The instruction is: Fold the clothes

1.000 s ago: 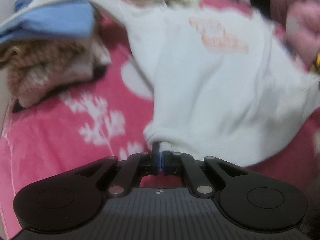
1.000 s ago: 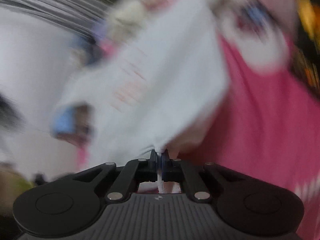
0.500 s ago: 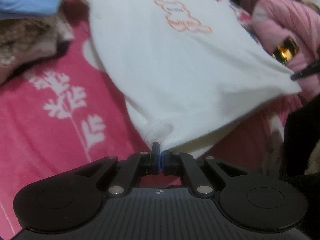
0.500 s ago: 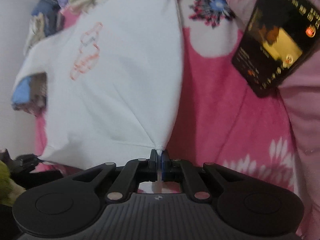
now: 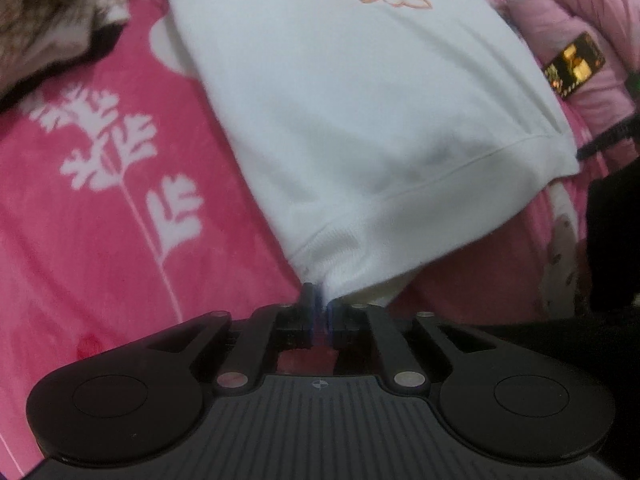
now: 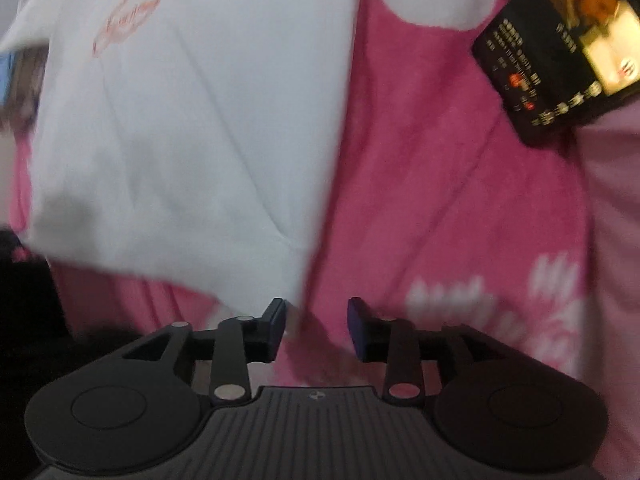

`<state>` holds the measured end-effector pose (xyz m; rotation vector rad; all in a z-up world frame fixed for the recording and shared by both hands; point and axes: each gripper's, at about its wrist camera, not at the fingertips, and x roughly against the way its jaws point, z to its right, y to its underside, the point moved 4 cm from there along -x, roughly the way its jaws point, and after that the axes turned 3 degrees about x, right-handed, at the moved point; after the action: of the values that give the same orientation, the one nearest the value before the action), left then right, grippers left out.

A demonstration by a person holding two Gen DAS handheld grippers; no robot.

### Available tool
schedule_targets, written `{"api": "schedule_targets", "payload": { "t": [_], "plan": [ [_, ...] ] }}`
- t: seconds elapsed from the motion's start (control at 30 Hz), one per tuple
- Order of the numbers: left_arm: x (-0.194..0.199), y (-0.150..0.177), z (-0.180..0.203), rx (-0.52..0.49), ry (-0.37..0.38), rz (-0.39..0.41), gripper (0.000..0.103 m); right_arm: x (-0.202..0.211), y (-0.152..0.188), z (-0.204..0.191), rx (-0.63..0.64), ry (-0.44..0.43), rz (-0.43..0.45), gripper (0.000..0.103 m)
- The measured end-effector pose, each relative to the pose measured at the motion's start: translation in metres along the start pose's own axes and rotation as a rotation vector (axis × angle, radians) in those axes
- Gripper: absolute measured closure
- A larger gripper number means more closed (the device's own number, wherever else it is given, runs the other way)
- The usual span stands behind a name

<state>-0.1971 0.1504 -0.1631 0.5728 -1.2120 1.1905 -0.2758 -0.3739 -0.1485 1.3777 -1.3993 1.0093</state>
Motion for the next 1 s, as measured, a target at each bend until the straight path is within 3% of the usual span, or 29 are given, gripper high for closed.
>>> {"api": "schedule_targets", "payload": {
  "t": [0.03,0.07,0.2,0.3,0.4,0.5,0.7,0.87,1.0],
  "plan": [
    [0.003,0.001,-0.004,0.022,0.006,-0.009,0.076,0.005,0.002,0.003,0.008,0.031,-0.008,0.062],
    [0.005,0.003,-0.007,0.044,0.013,-0.019,0.072,0.010,0.004,0.005,0.015,0.050,-0.006,0.062],
    [0.018,0.011,-0.019,0.067,0.025,-0.086,0.070,0.042,0.002,0.013,0.016,0.096,0.089,0.062],
    [0.029,0.008,-0.023,0.093,0.020,-0.065,0.070,0.063,-0.005,0.013,0.005,0.063,0.218,0.062],
    [0.037,-0.008,-0.033,0.172,0.034,0.042,0.070,0.073,-0.028,-0.002,0.014,-0.013,0.360,0.062],
    [0.034,-0.031,-0.033,0.188,0.042,0.148,0.070,0.074,-0.067,-0.045,0.093,-0.108,0.446,0.062],
    [0.002,-0.041,-0.025,0.205,0.048,0.174,0.069,0.087,-0.151,-0.166,0.391,-0.261,0.475,0.062],
    [-0.011,-0.018,-0.013,0.204,0.116,0.153,0.072,0.078,-0.194,-0.246,0.524,-0.325,0.404,0.062],
    [-0.015,0.008,-0.006,0.201,0.144,0.138,0.089,0.056,-0.203,-0.276,0.572,-0.343,0.388,0.062]
  ]
}}
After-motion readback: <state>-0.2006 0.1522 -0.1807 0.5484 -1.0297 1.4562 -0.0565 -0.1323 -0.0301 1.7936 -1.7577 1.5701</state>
